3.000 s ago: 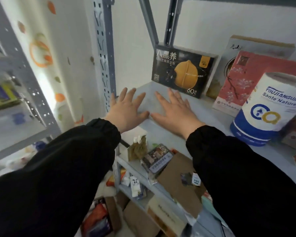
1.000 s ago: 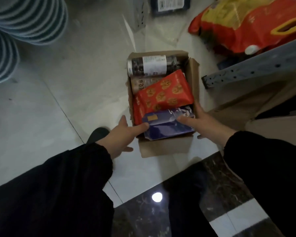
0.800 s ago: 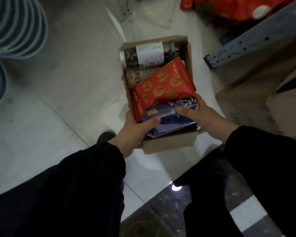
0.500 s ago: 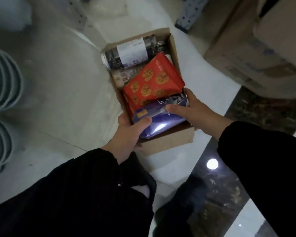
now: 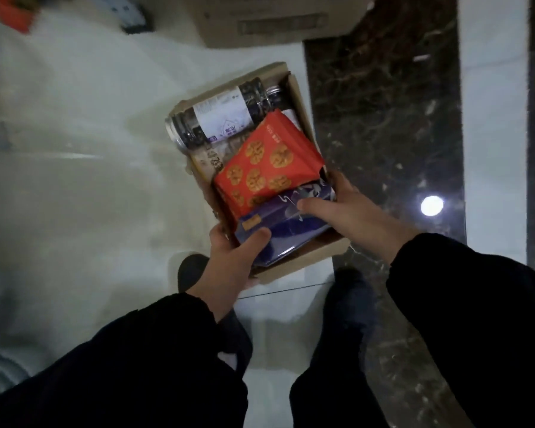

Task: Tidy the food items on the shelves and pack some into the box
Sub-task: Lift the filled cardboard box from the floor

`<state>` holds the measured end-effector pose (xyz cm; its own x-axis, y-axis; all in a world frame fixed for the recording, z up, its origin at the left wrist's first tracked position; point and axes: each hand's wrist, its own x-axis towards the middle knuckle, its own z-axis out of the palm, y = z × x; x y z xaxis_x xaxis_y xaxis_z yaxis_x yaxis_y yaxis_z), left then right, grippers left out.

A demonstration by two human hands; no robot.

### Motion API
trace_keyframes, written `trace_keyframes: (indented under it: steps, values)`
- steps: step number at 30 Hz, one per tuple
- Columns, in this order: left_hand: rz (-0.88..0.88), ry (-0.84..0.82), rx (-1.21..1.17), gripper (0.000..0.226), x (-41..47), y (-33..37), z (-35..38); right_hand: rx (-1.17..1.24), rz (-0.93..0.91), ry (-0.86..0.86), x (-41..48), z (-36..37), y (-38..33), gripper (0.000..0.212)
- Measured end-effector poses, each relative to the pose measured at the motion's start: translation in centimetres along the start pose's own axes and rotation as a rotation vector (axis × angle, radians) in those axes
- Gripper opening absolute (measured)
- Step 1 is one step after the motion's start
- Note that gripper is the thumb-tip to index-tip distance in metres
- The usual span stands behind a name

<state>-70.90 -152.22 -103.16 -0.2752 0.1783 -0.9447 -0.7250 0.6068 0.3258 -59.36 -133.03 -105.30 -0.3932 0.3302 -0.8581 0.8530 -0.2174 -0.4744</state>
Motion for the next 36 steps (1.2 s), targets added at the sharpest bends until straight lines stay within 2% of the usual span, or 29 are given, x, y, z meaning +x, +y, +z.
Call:
trace_keyframes:
  steps: [3, 5, 7, 10, 12, 14, 19, 27, 31, 36]
  values:
    - [0.063, -0.049, 0.219, 0.059, 0.0, 0.8, 2.6, 0.2, 0.062, 0.078, -1.7, -1.5, 4.1, 0.091]
    - [0.104, -0.11, 0.342, 0.062, 0.3, 1.6, 4.4, 0.393, 0.087, 0.12, -3.0, -2.2, 6.4, 0.071]
    - [0.136, -0.164, 0.476, 0.079, 0.8, 2.5, 6.6, 0.529, 0.101, 0.18, -4.4, -2.8, 8.4, 0.049]
    - [0.223, -0.23, 0.722, 0.108, 1.6, 3.6, 11.0, 0.7, 0.14, 0.291, -6.3, -4.2, 11.6, 0.056]
    - [0.251, -0.289, 0.849, 0.116, 1.8, 3.9, 14.6, 0.797, 0.189, 0.347, -7.4, -5.2, 14.0, 0.063]
    - [0.283, -0.367, 0.929, 0.112, 1.6, 4.0, 18.5, 0.928, 0.23, 0.392, -8.5, -6.4, 16.3, 0.054]
    - [0.354, -0.504, 1.081, 0.076, 0.9, 3.2, 28.2, 1.169, 0.276, 0.56, -10.8, -9.8, 20.4, 0.028]
    - [0.483, -0.528, 1.319, 0.081, 1.7, 1.7, 44.2, 1.188, 0.339, 0.748, -11.5, -19.9, 26.3, 0.029]
    - [0.512, -0.46, 1.416, 0.058, 1.4, 1.9, 51.0, 1.199, 0.326, 0.764, -10.6, -25.7, 28.7, 0.041]
    - [0.529, -0.403, 1.502, 0.058, 0.9, 2.8, 60.0, 1.247, 0.331, 0.775, -9.6, -33.2, 30.7, 0.042]
